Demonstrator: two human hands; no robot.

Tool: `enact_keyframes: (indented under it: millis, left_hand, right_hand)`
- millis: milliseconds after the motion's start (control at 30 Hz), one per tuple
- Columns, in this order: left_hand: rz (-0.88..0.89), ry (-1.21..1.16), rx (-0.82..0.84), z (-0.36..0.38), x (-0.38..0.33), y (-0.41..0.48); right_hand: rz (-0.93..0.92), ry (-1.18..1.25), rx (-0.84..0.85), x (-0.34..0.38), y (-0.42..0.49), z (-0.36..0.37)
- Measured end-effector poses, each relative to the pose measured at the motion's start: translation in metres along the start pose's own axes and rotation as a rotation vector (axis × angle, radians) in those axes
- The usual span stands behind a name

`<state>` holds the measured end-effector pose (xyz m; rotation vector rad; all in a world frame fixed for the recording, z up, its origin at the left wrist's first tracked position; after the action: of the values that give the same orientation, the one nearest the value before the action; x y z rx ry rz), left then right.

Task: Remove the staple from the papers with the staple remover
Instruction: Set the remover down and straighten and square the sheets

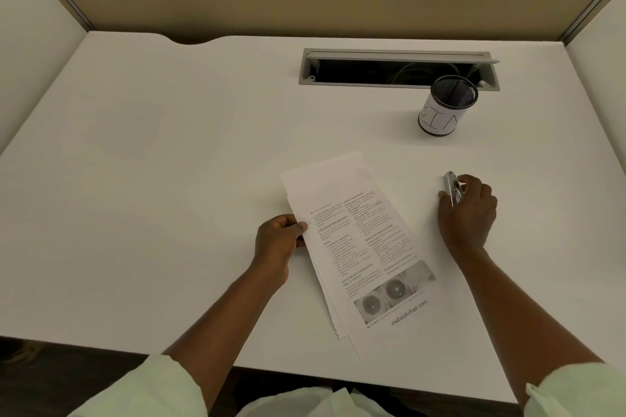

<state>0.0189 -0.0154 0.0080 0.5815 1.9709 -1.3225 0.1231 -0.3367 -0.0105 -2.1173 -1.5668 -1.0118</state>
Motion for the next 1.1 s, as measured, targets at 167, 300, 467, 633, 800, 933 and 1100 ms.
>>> enact_keyframes:
  millis: [167,300,467,633,800,933,1100]
  left_hand:
    - [0.0,0.012,-0.002,0.001,-0.001,-0.003]
    - [0.031,0.04,-0.002,0.004,-0.006,-0.007]
    - [0.143,0.088,-0.074,0.007,-0.011,-0.018]
    - [0.255,0.158,-0.186,0.012,-0.005,-0.027]
    - [0.346,0.223,-0.256,0.016,-0.006,-0.037]
    - [0.404,0.273,-0.287,0.015,-0.009,-0.04]
    - [0.427,0.289,-0.29,0.015,-0.008,-0.041]
  right_hand:
    - [-0.107,-0.033,0.003,0.042,-0.013,-0.004]
    - [0.042,0.261,0.421,0.099,-0.062,0.017]
    - [0.646,0.534,0.812,0.131,-0.106,0.041]
    - [0.806,0.587,0.842,0.14,-0.113,0.045]
    - [0.878,0.586,0.856,0.14,-0.112,0.048]
    - [0.934,0.589,0.891,0.139,-0.114,0.051]
    - [0.909,0.601,0.878,0.138,-0.115,0.054]
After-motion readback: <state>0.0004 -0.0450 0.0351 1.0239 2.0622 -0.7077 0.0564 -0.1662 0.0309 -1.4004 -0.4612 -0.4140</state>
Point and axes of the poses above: each hand's wrist, its own y-axis towards the middle knuckle, its own z-axis out of the palm, x = y × z, the point moved 3 cm from there along y, towards the middle knuckle, and after that the axes turned 11 degrees about y, right-handed, at the moved point
